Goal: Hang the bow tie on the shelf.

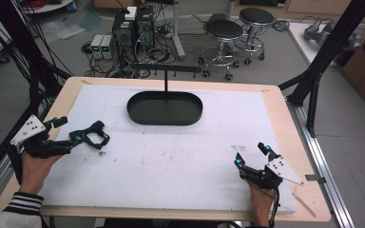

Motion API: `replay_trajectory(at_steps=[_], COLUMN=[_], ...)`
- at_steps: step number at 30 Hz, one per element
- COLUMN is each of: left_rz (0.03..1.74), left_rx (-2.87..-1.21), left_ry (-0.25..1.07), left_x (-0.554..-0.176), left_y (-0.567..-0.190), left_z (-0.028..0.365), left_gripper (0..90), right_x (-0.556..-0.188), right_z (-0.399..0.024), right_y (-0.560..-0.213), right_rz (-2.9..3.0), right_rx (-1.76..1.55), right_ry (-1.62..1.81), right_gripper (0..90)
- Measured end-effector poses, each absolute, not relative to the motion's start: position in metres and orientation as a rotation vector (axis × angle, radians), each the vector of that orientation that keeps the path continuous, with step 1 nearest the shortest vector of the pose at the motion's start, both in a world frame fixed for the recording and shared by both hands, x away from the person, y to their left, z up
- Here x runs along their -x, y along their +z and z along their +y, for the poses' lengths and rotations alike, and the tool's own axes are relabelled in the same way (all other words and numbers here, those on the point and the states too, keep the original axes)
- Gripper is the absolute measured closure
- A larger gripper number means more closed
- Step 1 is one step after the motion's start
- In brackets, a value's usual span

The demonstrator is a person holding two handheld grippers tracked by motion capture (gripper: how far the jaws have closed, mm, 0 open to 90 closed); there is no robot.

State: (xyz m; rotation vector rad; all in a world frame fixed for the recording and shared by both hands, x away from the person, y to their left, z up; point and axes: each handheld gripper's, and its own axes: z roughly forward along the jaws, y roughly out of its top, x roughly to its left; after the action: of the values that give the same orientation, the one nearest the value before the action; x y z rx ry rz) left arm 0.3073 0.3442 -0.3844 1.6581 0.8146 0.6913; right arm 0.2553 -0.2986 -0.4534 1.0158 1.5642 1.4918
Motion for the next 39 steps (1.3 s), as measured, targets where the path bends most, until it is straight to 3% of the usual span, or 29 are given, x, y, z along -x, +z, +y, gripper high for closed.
replay_trajectory(at_steps=[10, 23, 39], left_rz=[0.847, 1.000, 1.048], left_rx=[-1.844, -2.119, -2.256], left_ry=[0.623, 0.479, 0.414], left_x=[-0.342, -0.387, -0.405], left_y=[-0.367, -0.374, -0.393], left_z=[0.342, 0.348, 0.344], left_gripper=[13.4, 14.2, 19.5], right_x=[-0.255, -0.255, -0.255], right_z=[-0.298, -0.299, -0.298], right_y=[-0.453, -0.454, -0.454], right_rz=[1.566, 1.565, 1.565], right_rx=[-1.014, -1.017, -1.014], right_ry=[1.487, 1.486, 1.488], right_gripper=[9.0, 9.0, 9.0])
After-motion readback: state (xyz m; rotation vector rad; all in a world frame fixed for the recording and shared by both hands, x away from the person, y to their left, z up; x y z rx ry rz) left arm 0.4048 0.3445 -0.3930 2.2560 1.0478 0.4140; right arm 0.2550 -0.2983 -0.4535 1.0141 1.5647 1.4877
